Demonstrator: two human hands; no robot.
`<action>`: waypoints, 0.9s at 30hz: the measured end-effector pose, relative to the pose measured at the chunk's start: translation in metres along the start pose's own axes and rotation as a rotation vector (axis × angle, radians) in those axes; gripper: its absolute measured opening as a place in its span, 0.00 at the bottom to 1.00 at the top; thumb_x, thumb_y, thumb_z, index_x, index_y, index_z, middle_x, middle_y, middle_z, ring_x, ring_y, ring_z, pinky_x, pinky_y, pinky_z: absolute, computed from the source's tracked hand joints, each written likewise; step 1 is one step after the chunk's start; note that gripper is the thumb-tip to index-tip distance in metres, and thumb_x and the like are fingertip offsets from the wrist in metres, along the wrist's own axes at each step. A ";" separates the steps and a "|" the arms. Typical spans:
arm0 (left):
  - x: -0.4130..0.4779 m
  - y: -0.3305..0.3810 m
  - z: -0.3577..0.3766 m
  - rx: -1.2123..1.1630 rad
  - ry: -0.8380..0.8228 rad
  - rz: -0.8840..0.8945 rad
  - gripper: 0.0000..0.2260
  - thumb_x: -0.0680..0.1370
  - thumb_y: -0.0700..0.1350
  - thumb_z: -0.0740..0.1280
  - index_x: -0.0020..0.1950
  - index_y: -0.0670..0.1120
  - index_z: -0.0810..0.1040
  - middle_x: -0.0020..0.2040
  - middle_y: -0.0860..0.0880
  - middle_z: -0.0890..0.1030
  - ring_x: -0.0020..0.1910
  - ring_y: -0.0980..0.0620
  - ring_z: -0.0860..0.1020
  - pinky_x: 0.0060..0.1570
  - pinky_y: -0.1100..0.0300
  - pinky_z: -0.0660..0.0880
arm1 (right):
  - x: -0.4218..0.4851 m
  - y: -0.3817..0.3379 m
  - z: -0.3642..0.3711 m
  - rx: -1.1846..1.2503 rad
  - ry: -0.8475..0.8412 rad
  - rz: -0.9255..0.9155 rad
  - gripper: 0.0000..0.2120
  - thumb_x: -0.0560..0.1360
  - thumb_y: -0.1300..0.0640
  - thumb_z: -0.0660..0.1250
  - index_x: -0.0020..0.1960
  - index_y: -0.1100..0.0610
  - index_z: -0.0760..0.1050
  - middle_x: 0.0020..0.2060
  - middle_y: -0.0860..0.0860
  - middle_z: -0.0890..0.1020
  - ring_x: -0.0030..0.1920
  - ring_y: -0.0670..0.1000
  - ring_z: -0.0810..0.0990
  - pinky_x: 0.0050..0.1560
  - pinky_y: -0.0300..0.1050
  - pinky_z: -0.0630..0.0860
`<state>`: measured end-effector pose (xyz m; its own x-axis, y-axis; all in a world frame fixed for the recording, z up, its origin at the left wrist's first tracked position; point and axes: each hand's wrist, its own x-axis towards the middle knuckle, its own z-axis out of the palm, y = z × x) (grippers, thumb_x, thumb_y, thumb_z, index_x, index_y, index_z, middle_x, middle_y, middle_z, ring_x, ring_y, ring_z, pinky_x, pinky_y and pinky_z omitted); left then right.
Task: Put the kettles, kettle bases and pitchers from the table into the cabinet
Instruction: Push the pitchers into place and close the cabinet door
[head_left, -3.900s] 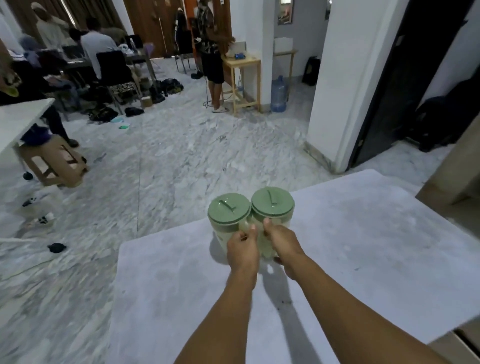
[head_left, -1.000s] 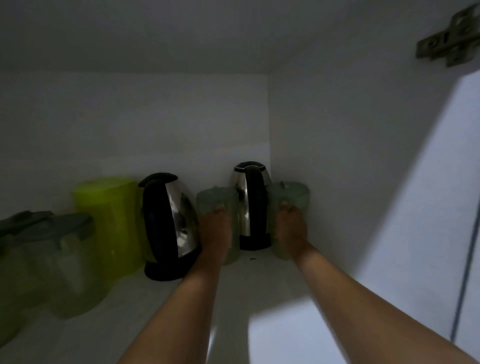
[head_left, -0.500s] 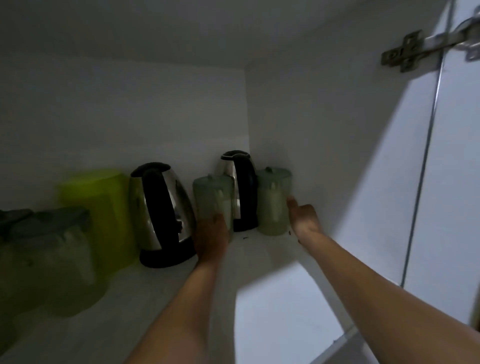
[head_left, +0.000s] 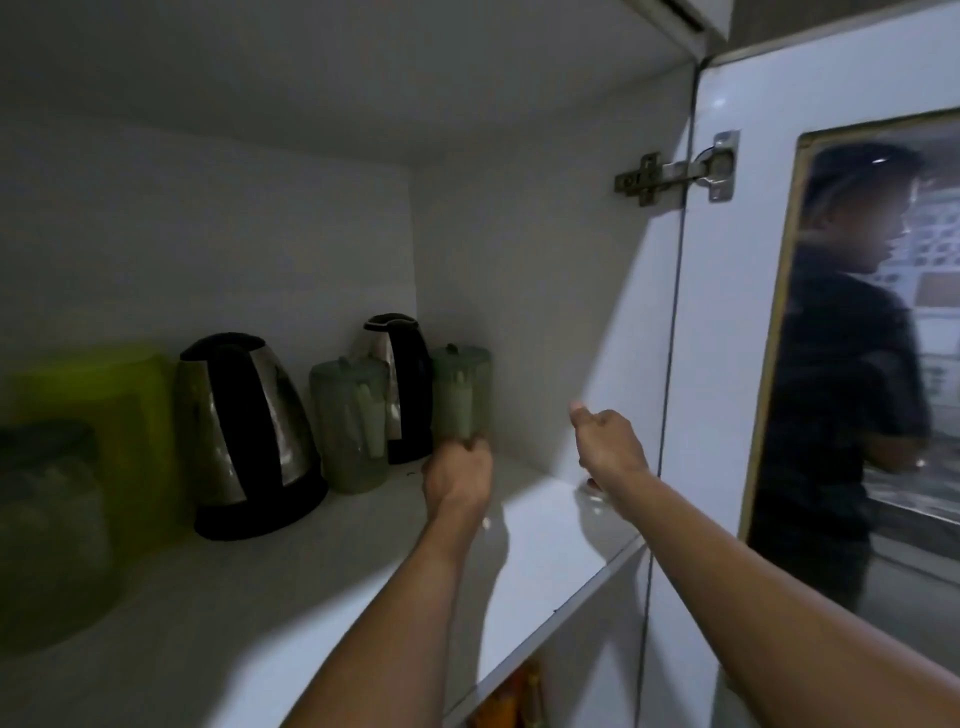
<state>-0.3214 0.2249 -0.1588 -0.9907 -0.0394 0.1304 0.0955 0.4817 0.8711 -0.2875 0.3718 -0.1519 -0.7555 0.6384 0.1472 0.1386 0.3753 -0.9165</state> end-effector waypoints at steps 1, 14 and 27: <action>-0.009 -0.001 0.008 -0.012 -0.024 0.030 0.21 0.81 0.52 0.59 0.57 0.36 0.80 0.58 0.36 0.80 0.58 0.37 0.78 0.54 0.55 0.73 | -0.006 0.006 -0.010 -0.007 0.015 0.009 0.20 0.80 0.42 0.54 0.45 0.58 0.71 0.43 0.57 0.79 0.53 0.63 0.80 0.58 0.56 0.77; -0.152 0.074 0.089 -0.151 -0.411 0.357 0.17 0.82 0.52 0.56 0.49 0.40 0.77 0.47 0.44 0.80 0.45 0.45 0.76 0.44 0.56 0.71 | -0.120 0.053 -0.204 -0.048 0.535 0.127 0.19 0.78 0.45 0.60 0.32 0.54 0.71 0.39 0.58 0.80 0.52 0.66 0.82 0.56 0.62 0.78; -0.390 0.159 0.197 -0.304 -0.888 0.558 0.18 0.81 0.52 0.59 0.45 0.42 0.81 0.48 0.41 0.84 0.49 0.41 0.80 0.47 0.56 0.72 | -0.246 0.114 -0.424 -0.070 1.015 0.325 0.23 0.72 0.43 0.60 0.52 0.62 0.79 0.51 0.58 0.84 0.52 0.62 0.82 0.55 0.58 0.80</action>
<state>0.0606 0.4898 -0.1641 -0.5060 0.8219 0.2615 0.4519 -0.0056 0.8921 0.1856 0.5427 -0.1349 0.2070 0.9635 0.1699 0.2984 0.1032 -0.9488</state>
